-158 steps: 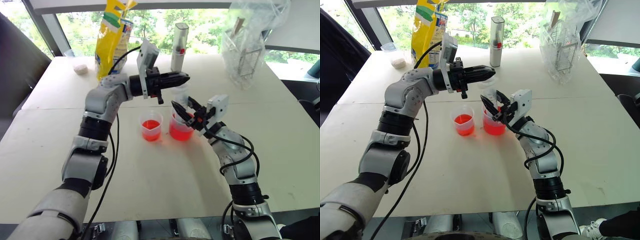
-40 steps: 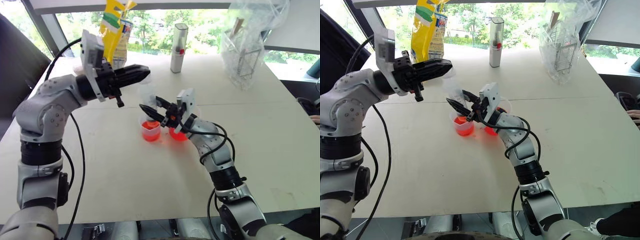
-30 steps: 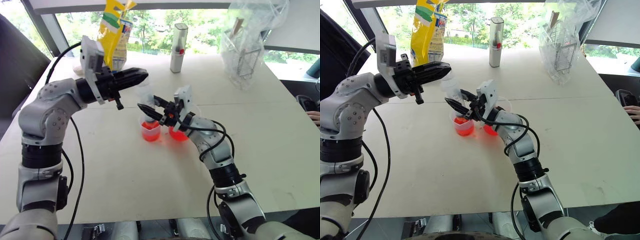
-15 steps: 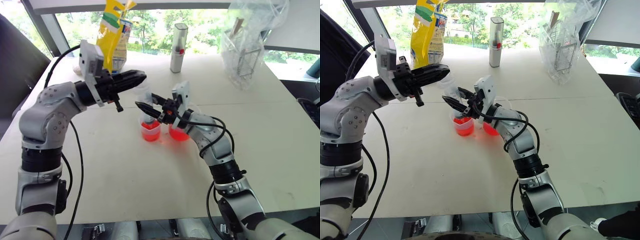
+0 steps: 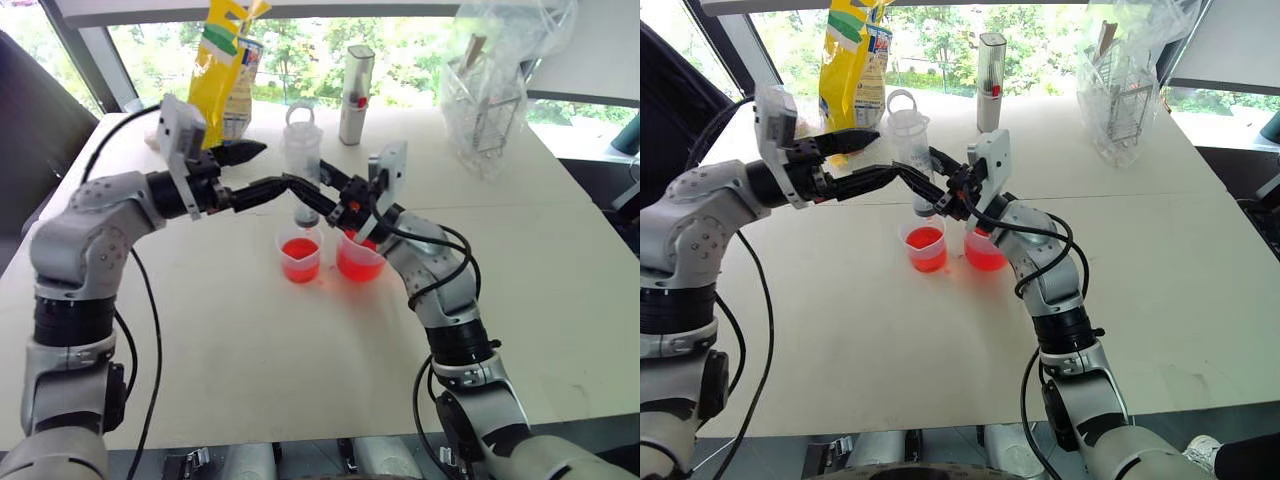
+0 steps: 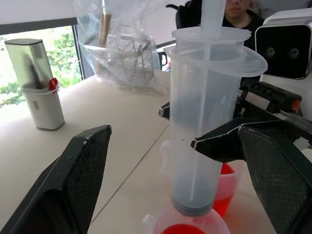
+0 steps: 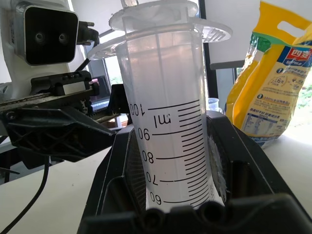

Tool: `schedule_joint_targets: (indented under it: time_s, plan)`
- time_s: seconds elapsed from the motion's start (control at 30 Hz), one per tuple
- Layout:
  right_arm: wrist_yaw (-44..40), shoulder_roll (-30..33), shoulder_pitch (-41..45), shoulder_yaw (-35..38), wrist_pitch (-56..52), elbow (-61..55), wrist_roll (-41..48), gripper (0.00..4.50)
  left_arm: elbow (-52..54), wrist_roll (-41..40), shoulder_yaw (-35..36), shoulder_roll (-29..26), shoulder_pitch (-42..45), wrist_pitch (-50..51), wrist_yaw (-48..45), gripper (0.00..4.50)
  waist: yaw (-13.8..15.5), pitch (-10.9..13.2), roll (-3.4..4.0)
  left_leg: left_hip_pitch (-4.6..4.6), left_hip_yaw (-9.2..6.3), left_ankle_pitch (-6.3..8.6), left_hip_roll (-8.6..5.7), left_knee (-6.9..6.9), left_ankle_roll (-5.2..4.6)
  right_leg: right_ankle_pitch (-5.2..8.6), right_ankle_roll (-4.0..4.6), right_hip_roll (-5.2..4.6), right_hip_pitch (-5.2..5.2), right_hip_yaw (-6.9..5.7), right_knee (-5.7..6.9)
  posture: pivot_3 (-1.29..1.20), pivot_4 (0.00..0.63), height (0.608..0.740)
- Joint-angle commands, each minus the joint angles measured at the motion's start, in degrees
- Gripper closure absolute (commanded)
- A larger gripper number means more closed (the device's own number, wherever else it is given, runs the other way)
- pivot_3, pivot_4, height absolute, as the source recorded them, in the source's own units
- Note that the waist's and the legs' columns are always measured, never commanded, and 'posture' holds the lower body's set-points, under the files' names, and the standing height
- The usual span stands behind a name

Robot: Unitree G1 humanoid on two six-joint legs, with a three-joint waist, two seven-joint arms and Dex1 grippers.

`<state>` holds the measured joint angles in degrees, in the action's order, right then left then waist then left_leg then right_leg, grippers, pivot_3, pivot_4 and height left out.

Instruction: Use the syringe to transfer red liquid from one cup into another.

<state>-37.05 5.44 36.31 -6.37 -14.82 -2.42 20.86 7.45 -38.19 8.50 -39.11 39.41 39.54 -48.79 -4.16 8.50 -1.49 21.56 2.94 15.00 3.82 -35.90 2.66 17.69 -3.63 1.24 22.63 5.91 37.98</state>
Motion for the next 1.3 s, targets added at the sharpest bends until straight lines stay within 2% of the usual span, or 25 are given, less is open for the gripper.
schedule_joint_targets:
  time_s: [0.03, 0.13, 0.27, 0.47, 0.53, 0.67, 0.87, 1.0, 1.2, 1.3]
  plan:
    - [-0.06, -0.46, 0.52, -0.09, -0.22, -3.56, 1.34, 3.14, 1.96, -0.61, 4.16, -3.02, -1.86, -0.05, -0.09, 0.10, 0.00, 0.00, 0.00, -0.01, 0.00, 0.00, 0.00, 0.01, 0.00, 0.00, 0.00, -0.01, 0.00, 0.00, 0.00, 0.00, 0.150, 0.740]
    - [0.59, 0.32, 1.11, 0.51, -1.61, -4.20, 1.51, 3.14, 3.39, -0.82, 4.87, -4.36, -4.76, 0.23, -0.14, 0.10, 0.10, 0.00, 0.00, -0.01, -0.01, 0.00, 0.02, 0.02, 0.00, 0.00, 0.01, -0.06, -0.01, -0.01, 0.00, 0.00, 0.150, 0.740]
    - [4.26, 3.12, 5.99, 4.46, -7.87, -5.51, 2.84, 3.14, 6.53, -1.26, 4.56, -4.49, -7.92, 0.40, 0.05, 0.10, 0.23, 0.03, -0.03, 0.03, 0.01, 0.00, 0.00, 0.00, 0.00, 0.00, 0.01, -0.18, -0.01, -0.02, -0.01, 0.00, 0.150, 0.740]
    - [14.55, 14.57, 20.96, 17.12, -34.23, -1.49, 9.65, 3.14, 9.25, -1.83, 3.09, -2.98, -9.81, 0.86, 0.49, 0.10, 0.29, 0.07, -0.05, 0.11, 0.05, 0.00, -0.05, 0.00, 0.00, 0.01, 0.02, -0.34, 0.04, -0.08, -0.08, 0.00, 0.150, 0.740]
    - [15.58, 19.60, 24.80, 18.27, -45.51, 2.56, 10.27, 3.14, 9.80, -2.19, 2.77, -2.54, -10.16, 0.88, 0.22, 0.10, 0.24, 0.05, -0.08, 0.11, 0.03, 0.00, -0.04, 0.09, 0.00, 0.01, 0.02, -0.34, 0.05, -0.09, -0.13, 0.00, 0.150, 0.740]
    - [15.94, 25.95, 25.31, 15.66, -57.16, 9.71, 8.01, 3.14, 10.26, -2.27, 1.98, -1.34, -10.53, 0.32, 0.33, 0.10, 0.06, 0.03, -0.09, 0.04, 0.12, 0.01, -0.03, 0.47, -0.01, 0.03, 0.09, -0.31, 0.04, 0.01, -0.48, 0.00, 0.150, 0.740]
    - [15.18, 29.00, 21.75, 9.67, -66.92, 17.65, 5.17, 3.14, 11.76, -2.34, 1.86, -0.03, -11.32, 0.54, 1.13, 0.10, 0.11, 0.01, -0.03, 0.43, 0.23, 0.01, -0.01, 0.70, -0.02, 0.00, 0.04, -0.11, 0.47, 0.17, -0.67, 0.00, 0.150, 0.740]
    - [16.24, 28.16, 20.60, 8.46, -67.30, 23.29, 2.47, 3.14, 13.20, -2.39, 1.83, 0.18, -12.26, 0.74, 1.86, 0.10, 0.20, 0.00, -0.01, 0.78, 0.22, 0.00, 0.00, 0.63, -0.01, -0.01, 0.02, -0.10, 0.78, 0.16, -0.66, 0.00, 0.150, 0.740]
    - [15.65, 28.03, 18.64, 6.46, -64.77, 27.56, -0.55, 3.14, 14.16, -2.81, 2.07, 0.21, -12.80, 0.93, 2.80, 0.10, 0.17, 0.00, -0.02, 0.71, 0.20, -0.01, -0.06, 0.55, -0.01, -0.02, -0.01, -0.06, 0.66, 0.13, -0.65, 0.00, 0.150, 0.740]
    - [15.12, 28.17, 18.48, 6.98, -64.45, 27.06, -0.84, 1.68, 14.45, -3.07, 2.10, 0.07, -13.05, 1.00, 3.08, 0.00, 0.19, -0.01, -0.02, 0.70, 0.15, -0.01, -0.08, 0.49, -0.01, -0.02, -0.01, 0.00, 0.61, 0.09, -0.63, 0.00, 0.150, 0.740]
